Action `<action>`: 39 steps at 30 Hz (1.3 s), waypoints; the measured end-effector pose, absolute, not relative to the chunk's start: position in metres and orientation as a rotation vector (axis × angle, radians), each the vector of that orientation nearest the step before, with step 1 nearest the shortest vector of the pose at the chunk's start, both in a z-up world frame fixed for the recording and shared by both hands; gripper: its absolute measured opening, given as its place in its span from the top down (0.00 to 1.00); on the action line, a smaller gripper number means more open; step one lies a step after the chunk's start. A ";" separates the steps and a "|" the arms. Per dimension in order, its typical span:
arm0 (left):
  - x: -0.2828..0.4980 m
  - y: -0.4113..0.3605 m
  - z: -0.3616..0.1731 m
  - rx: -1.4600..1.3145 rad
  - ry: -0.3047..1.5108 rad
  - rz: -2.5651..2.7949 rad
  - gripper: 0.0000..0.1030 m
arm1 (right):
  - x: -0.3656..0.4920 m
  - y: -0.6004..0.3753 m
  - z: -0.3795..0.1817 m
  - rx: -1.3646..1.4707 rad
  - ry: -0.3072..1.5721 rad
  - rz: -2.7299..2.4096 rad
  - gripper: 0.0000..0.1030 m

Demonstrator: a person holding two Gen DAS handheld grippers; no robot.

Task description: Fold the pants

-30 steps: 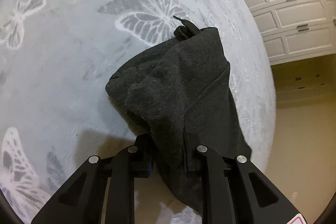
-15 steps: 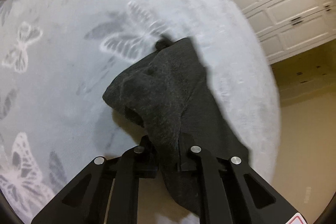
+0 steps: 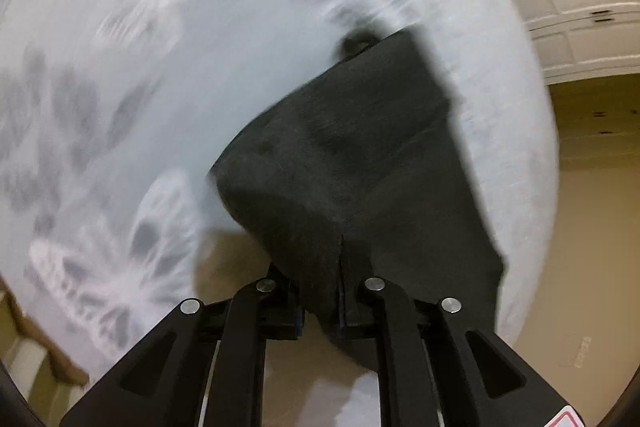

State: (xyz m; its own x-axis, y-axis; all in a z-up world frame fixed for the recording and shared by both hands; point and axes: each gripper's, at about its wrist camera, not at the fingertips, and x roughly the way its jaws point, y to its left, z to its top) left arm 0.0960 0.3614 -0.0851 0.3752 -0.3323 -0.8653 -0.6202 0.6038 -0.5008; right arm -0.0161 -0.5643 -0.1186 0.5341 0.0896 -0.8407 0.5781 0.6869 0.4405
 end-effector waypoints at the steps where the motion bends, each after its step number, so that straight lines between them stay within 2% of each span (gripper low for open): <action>1: 0.088 0.358 -0.078 -0.934 1.212 0.244 0.87 | -0.021 -0.564 -0.123 0.798 0.989 -0.318 0.93; 3: 0.079 0.352 -0.061 -0.860 1.182 0.264 0.83 | -0.032 -0.565 -0.119 0.842 0.969 -0.308 0.91; 6: 0.056 0.335 -0.025 -0.726 1.072 0.342 0.82 | -0.045 -0.565 -0.109 0.893 0.926 -0.313 0.87; 7: 0.054 0.331 -0.019 -0.716 1.042 0.336 0.80 | -0.046 -0.565 -0.107 0.901 0.919 -0.309 0.83; 8: 0.056 0.325 -0.010 -0.711 1.003 0.315 0.73 | -0.046 -0.564 -0.107 0.918 0.911 -0.302 0.79; 9: 0.054 0.318 -0.003 -0.698 0.976 0.295 0.67 | -0.046 -0.566 -0.109 0.944 0.909 -0.306 0.59; 10: 0.055 0.304 0.006 -0.666 0.936 0.287 0.66 | -0.047 -0.565 -0.111 0.966 0.910 -0.314 0.41; 11: 0.056 0.291 0.014 -0.621 0.899 0.280 0.65 | -0.046 -0.566 -0.114 0.988 0.912 -0.327 0.38; 13: 0.069 0.261 0.022 -0.489 0.863 0.252 0.55 | -0.045 -0.567 -0.116 1.017 0.911 -0.337 0.38; 14: 0.073 0.243 0.024 -0.426 0.853 0.232 0.43 | -0.043 -0.566 -0.118 1.023 0.908 -0.337 0.37; 15: 0.078 0.224 0.024 -0.371 0.849 0.211 0.38 | -0.043 -0.567 -0.117 1.025 0.907 -0.340 0.37; 18: 0.102 0.181 0.014 -0.283 0.881 0.126 0.38 | -0.043 -0.568 -0.117 1.048 0.895 -0.343 0.35; 20: 0.112 0.161 0.007 -0.258 0.907 0.086 0.38 | -0.043 -0.567 -0.116 1.021 0.879 -0.365 0.41; 23: 0.123 0.129 -0.003 -0.198 0.940 0.043 0.38 | -0.041 -0.570 -0.119 0.965 0.889 -0.426 0.91; 24: 0.124 0.120 -0.006 -0.181 0.947 0.037 0.38 | -0.041 -0.572 -0.121 0.969 0.896 -0.421 0.96; 27: 0.126 0.103 -0.016 -0.123 0.974 0.025 0.38 | -0.059 -0.577 -0.098 1.069 0.779 -0.356 0.96; 29: 0.126 0.100 -0.022 -0.104 0.992 0.035 0.38 | -0.068 -0.575 -0.076 1.014 0.725 -0.330 0.97; 33: 0.132 0.099 -0.042 -0.094 1.082 0.029 0.38 | -0.055 -0.574 -0.126 0.961 0.971 -0.427 0.96; 36: 0.135 0.096 -0.054 -0.077 1.146 0.041 0.38 | -0.055 -0.567 -0.095 0.905 0.883 -0.401 0.96; 39: 0.136 0.094 -0.059 -0.072 1.160 0.051 0.38 | -0.039 -0.525 -0.034 0.727 0.756 -0.328 0.96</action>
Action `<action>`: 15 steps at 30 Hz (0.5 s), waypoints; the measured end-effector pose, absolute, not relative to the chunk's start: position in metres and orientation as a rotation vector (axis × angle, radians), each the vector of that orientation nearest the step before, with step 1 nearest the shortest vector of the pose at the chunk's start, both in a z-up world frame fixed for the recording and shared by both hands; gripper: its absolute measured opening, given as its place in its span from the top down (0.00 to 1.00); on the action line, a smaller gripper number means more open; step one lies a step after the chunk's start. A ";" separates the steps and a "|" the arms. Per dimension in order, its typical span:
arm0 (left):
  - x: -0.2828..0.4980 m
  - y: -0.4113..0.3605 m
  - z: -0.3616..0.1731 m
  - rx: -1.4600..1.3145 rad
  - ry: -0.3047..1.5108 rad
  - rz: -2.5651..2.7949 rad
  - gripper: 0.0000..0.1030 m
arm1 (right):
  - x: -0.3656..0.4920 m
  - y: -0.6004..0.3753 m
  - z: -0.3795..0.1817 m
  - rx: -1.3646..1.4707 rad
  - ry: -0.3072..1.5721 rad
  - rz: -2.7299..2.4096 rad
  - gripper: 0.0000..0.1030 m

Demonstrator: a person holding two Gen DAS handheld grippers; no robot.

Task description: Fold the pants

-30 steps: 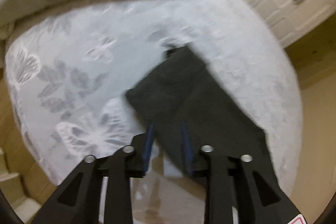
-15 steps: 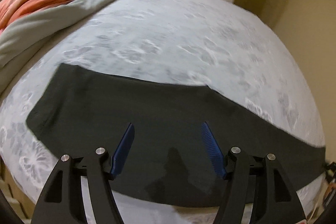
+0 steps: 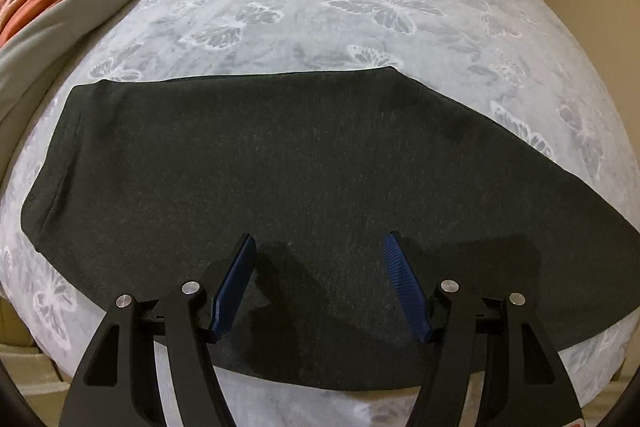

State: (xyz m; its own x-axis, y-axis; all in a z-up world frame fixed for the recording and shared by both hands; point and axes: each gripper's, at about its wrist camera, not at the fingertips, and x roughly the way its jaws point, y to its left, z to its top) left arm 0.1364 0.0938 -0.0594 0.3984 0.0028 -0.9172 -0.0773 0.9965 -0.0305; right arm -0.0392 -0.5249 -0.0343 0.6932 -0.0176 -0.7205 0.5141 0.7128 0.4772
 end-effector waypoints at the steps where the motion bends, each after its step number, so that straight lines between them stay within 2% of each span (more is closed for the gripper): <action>1: 0.136 0.095 -0.058 -0.076 1.152 0.059 0.38 | -0.032 -0.506 -0.018 0.687 0.718 -0.278 0.96; 6: 0.133 0.108 -0.050 -0.157 1.133 0.063 0.36 | 0.016 -0.378 0.034 0.505 0.652 0.039 0.96; 11: 0.129 0.129 -0.035 -0.244 1.082 0.065 0.36 | 0.055 -0.240 0.040 0.323 0.693 0.315 0.95; 13: 0.126 0.133 -0.030 -0.242 1.058 0.048 0.36 | 0.069 -0.181 0.017 0.260 0.782 0.441 0.82; 15: 0.123 0.133 -0.028 -0.229 1.050 0.011 0.34 | 0.079 -0.122 -0.024 0.132 0.939 0.511 0.75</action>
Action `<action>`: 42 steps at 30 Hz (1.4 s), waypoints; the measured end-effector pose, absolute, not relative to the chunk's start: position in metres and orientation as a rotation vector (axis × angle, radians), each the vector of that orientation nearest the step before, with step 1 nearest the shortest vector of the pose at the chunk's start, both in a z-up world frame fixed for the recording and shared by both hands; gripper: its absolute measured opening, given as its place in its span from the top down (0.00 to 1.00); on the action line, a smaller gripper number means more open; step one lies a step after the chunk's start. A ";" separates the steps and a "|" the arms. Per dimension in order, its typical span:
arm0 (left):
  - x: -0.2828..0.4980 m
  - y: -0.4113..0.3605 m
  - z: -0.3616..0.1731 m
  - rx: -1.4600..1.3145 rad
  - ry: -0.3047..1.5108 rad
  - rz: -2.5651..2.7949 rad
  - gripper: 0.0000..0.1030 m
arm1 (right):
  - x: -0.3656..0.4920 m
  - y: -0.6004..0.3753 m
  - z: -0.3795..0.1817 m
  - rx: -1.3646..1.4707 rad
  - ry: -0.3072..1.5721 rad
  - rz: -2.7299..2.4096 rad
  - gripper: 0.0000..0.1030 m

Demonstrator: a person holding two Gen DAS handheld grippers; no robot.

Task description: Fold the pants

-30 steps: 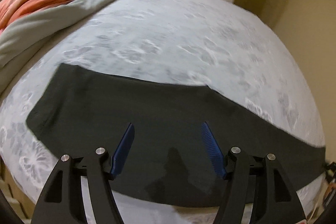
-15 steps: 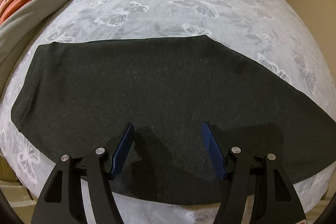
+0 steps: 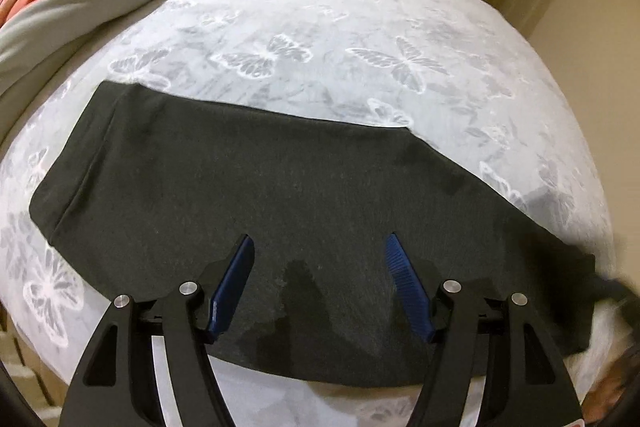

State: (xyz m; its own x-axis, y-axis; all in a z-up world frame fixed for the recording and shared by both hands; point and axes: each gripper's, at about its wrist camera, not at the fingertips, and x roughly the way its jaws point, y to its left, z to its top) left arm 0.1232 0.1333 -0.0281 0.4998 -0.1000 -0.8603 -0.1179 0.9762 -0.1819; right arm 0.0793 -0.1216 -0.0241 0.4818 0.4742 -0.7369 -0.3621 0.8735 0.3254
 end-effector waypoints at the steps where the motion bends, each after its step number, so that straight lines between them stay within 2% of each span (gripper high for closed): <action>1: 0.122 0.134 -0.028 -0.223 1.050 -0.003 0.33 | 0.078 -0.106 -0.036 0.068 0.977 0.509 0.75; 2: 0.119 0.135 -0.027 -0.215 1.050 -0.016 0.32 | 0.075 -0.090 -0.046 -0.019 0.998 0.496 0.75; 3: 0.117 0.136 -0.026 -0.206 1.050 -0.022 0.32 | 0.073 -0.085 -0.048 -0.072 0.989 0.481 0.69; 4: 0.115 0.137 -0.025 -0.200 1.048 -0.027 0.32 | 0.066 -0.084 -0.047 -0.140 0.958 0.445 0.50; 6: 0.110 0.140 -0.021 -0.183 1.034 -0.039 0.32 | 0.060 -0.092 -0.041 -0.171 0.898 0.394 0.37; 11: 0.102 0.141 -0.020 -0.174 1.037 -0.048 0.30 | 0.053 -0.087 -0.046 -0.161 0.897 0.421 0.37; 13: 0.101 0.140 -0.022 -0.171 1.044 -0.054 0.30 | 0.059 -0.072 -0.056 -0.171 0.927 0.446 0.45; 17: 0.098 0.138 -0.023 -0.150 1.041 -0.045 0.30 | 0.070 -0.046 -0.087 -0.246 0.962 0.381 0.54; 18: 0.098 0.139 -0.024 -0.150 1.041 -0.043 0.30 | 0.072 -0.044 -0.093 -0.248 0.965 0.380 0.62; 19: 0.097 0.140 -0.025 -0.151 1.043 -0.042 0.30 | 0.073 -0.044 -0.091 -0.229 0.951 0.385 0.81; 20: 0.096 0.141 -0.026 -0.149 1.045 -0.039 0.30 | 0.075 -0.044 -0.085 -0.212 0.954 0.392 0.89; 25: 0.095 0.148 -0.026 -0.132 1.035 -0.006 0.30 | 0.065 -0.057 -0.023 -0.061 0.809 0.451 0.88; 26: 0.096 0.150 -0.027 -0.135 1.033 -0.002 0.30 | 0.064 -0.053 -0.022 -0.054 0.807 0.477 0.85; 27: 0.097 0.152 -0.028 -0.143 1.034 0.005 0.30 | 0.066 -0.049 -0.027 -0.048 0.826 0.502 0.77; 28: 0.098 0.153 -0.029 -0.149 1.036 0.007 0.30 | 0.071 -0.042 -0.045 -0.040 0.883 0.529 0.61; 29: 0.099 0.154 -0.030 -0.158 1.041 0.010 0.30 | 0.074 -0.037 -0.061 -0.044 0.940 0.541 0.57; 31: 0.101 0.156 -0.033 -0.177 1.056 0.006 0.30 | 0.079 -0.034 -0.087 -0.073 1.034 0.517 0.58; 33: 0.101 0.158 -0.032 -0.189 1.056 0.003 0.30 | 0.075 -0.053 -0.065 -0.051 0.986 0.512 0.57; 35: 0.099 0.159 -0.029 -0.188 1.041 0.000 0.30 | 0.070 -0.085 -0.031 -0.018 0.897 0.476 0.44; 36: 0.099 0.159 -0.028 -0.187 1.035 -0.003 0.30 | 0.063 -0.115 -0.009 0.013 0.832 0.426 0.29; 37: 0.098 0.159 -0.026 -0.187 1.030 -0.010 0.30 | 0.059 -0.142 0.003 0.039 0.791 0.371 0.21; 39: 0.098 0.155 -0.026 -0.190 1.029 -0.026 0.30 | 0.052 -0.199 0.008 0.109 0.782 0.262 0.21; 42: 0.099 0.144 -0.025 -0.185 1.021 -0.041 0.30 | 0.052 -0.274 -0.023 0.265 0.908 0.101 0.21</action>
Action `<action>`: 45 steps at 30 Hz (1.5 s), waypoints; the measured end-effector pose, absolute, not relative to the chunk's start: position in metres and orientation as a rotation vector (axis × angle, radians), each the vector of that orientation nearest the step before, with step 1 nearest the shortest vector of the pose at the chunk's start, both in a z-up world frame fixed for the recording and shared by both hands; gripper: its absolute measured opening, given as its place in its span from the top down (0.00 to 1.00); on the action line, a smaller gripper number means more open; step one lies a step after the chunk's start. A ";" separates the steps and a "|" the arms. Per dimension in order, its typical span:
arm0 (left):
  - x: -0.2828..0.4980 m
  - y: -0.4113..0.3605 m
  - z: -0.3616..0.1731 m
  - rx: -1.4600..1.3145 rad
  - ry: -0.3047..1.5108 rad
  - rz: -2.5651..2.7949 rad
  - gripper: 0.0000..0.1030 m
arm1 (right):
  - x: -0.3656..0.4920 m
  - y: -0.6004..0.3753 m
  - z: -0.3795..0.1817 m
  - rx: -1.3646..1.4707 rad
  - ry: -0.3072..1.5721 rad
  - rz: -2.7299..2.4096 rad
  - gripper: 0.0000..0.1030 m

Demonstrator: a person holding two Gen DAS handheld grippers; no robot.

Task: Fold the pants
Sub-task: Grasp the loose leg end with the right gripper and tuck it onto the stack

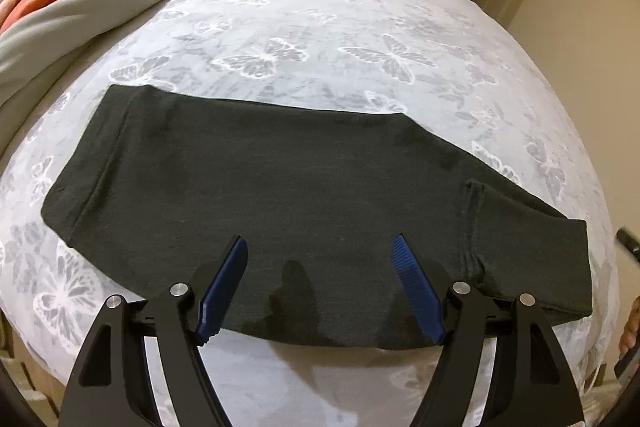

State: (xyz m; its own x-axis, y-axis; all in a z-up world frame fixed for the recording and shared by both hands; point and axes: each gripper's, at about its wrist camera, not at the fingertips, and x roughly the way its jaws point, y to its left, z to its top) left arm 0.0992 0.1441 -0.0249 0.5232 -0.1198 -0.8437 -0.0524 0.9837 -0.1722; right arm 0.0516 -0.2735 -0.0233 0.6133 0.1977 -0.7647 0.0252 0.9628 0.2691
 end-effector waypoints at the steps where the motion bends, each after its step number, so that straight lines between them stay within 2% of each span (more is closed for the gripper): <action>1: 0.100 0.140 -0.025 -0.187 1.019 -0.047 0.30 | 0.053 -0.288 -0.035 0.315 0.942 0.087 0.21; 5: 0.105 0.118 -0.023 -0.222 1.017 -0.095 0.30 | 0.038 -0.308 -0.082 0.446 1.048 0.115 0.22; 9: 0.112 0.093 -0.020 -0.236 0.987 -0.119 0.30 | 0.025 -0.285 -0.103 0.411 1.064 0.180 0.23; 10: 0.115 0.085 -0.020 -0.229 0.974 -0.119 0.30 | 0.022 -0.278 -0.103 0.379 1.045 0.183 0.43; 11: 0.116 0.079 -0.021 -0.220 0.968 -0.119 0.30 | 0.021 -0.272 -0.103 0.353 1.027 0.195 0.56; 12: 0.118 0.074 -0.023 -0.213 0.966 -0.119 0.29 | 0.020 -0.266 -0.104 0.343 1.020 0.208 0.81; 13: 0.119 0.071 -0.025 -0.208 0.966 -0.120 0.29 | 0.024 -0.267 -0.103 0.359 1.015 0.223 0.85; 19: 0.120 0.070 -0.028 -0.187 0.972 -0.111 0.29 | 0.026 -0.277 -0.042 0.236 0.862 0.178 0.91; 24: 0.123 0.083 -0.031 -0.217 0.991 -0.093 0.29 | 0.021 -0.327 -0.049 0.295 0.916 0.128 0.90; 27: 0.124 0.086 -0.034 -0.224 1.013 -0.099 0.29 | 0.024 -0.323 -0.076 0.233 0.990 0.068 0.79; 28: 0.124 0.087 -0.035 -0.227 1.020 -0.100 0.29 | 0.028 -0.316 -0.086 0.176 1.047 0.029 0.69; 29: 0.123 0.089 -0.034 -0.229 1.020 -0.098 0.29 | 0.029 -0.312 -0.086 0.139 1.040 -0.013 0.65; 30: 0.121 0.090 -0.032 -0.231 1.014 -0.096 0.29 | 0.026 -0.309 -0.076 0.109 0.997 -0.057 0.64; 32: 0.117 0.096 -0.026 -0.241 0.992 -0.087 0.29 | 0.016 -0.293 -0.039 -0.005 0.851 -0.124 0.55; 33: 0.116 0.097 -0.025 -0.242 0.987 -0.084 0.28 | 0.009 -0.277 -0.018 -0.062 0.762 -0.108 0.39; 34: 0.115 0.100 -0.024 -0.243 0.983 -0.079 0.27 | 0.006 -0.262 -0.008 -0.082 0.724 -0.058 0.34; 37: 0.114 0.102 -0.026 -0.237 0.989 -0.066 0.26 | 0.012 -0.203 -0.006 -0.036 0.749 0.188 0.35; 39: 0.114 0.104 -0.029 -0.237 0.999 -0.066 0.26 | 0.025 -0.155 -0.027 -0.029 0.840 0.332 0.43; 41: 0.113 0.107 -0.030 -0.233 1.006 -0.068 0.26 | 0.032 -0.119 -0.046 -0.106 0.888 0.372 0.44; 42: 0.113 0.110 -0.030 -0.231 1.005 -0.069 0.26 | 0.036 -0.098 -0.059 -0.170 0.909 0.387 0.49; 43: 0.111 0.114 -0.029 -0.225 1.003 -0.067 0.26 | 0.038 -0.090 -0.066 -0.203 0.920 0.386 0.69; 44: 0.109 0.120 -0.028 -0.225 1.000 -0.059 0.26 | 0.039 -0.082 -0.073 -0.227 0.937 0.377 0.82; 45: 0.108 0.125 -0.027 -0.230 0.997 -0.053 0.26 | 0.046 -0.081 -0.079 -0.202 0.969 0.377 0.86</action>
State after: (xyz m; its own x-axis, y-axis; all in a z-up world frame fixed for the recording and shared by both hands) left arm 0.1080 0.1247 -0.0273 0.5439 -0.1496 -0.8257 -0.0605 0.9744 -0.2163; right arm 0.0460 -0.0805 -0.0791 0.5077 0.2216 -0.8325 -0.3998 0.9166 0.0002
